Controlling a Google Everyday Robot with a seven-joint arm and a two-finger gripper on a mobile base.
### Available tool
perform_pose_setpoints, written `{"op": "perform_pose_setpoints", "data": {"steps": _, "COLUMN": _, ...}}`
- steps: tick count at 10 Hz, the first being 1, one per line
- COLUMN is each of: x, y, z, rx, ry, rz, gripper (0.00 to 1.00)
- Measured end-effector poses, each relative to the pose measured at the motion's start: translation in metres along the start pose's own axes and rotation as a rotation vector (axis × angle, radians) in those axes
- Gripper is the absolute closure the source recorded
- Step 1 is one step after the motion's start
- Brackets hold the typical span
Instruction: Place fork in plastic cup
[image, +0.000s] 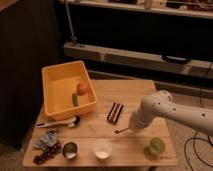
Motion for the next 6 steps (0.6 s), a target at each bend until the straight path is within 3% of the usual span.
{"op": "perform_pose_setpoints", "data": {"steps": 6, "x": 0.013, "y": 0.013, "z": -0.025, "rx": -0.003, "ry": -0.002, "rz": 0.065, "gripper": 1.0}}
